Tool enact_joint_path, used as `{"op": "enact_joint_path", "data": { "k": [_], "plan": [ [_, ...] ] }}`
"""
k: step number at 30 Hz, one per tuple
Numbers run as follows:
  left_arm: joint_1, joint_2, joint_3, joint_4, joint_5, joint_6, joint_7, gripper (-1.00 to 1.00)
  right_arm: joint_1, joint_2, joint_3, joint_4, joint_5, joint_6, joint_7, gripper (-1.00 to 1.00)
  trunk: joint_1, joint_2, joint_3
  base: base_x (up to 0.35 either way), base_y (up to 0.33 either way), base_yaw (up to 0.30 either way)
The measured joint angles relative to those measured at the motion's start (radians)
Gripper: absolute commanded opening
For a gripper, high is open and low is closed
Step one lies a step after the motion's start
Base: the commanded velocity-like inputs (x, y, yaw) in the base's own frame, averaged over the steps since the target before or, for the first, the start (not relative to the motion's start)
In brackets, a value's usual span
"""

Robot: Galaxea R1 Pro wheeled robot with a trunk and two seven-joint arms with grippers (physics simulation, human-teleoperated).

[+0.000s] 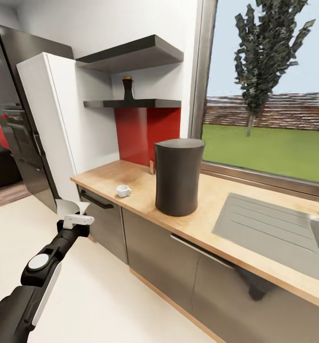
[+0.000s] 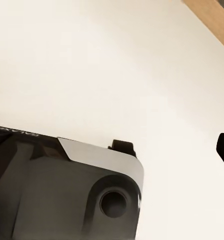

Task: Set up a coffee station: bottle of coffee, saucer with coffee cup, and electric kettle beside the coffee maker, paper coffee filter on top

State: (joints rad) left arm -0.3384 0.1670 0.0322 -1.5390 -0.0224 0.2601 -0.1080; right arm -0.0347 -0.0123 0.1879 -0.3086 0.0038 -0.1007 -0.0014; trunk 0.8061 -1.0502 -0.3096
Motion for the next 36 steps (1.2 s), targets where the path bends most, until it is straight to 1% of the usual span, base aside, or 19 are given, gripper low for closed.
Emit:
{"op": "enact_joint_path", "data": {
  "k": [6,23,36],
  "plan": [
    [0.000,0.000,0.000,0.000,0.000,0.000,0.000,-1.00,0.000,0.000,0.000,0.000,-0.001,0.001,0.000,1.00,0.000,0.000,0.000,0.128,0.288,0.000],
    [0.000,0.000,0.000,0.000,0.000,0.000,0.000,-1.00,0.000,0.000,0.000,0.000,-0.001,0.001,0.000,1.00,0.000,0.000,0.000,0.032,0.302,-0.002],
    [0.000,0.000,0.000,0.000,-0.001,-0.002,0.000,-1.00,0.000,0.000,0.000,0.001,-0.001,0.001,0.000,1.00,0.000,0.000,0.000,0.072,0.074,-0.228]
  ]
}}
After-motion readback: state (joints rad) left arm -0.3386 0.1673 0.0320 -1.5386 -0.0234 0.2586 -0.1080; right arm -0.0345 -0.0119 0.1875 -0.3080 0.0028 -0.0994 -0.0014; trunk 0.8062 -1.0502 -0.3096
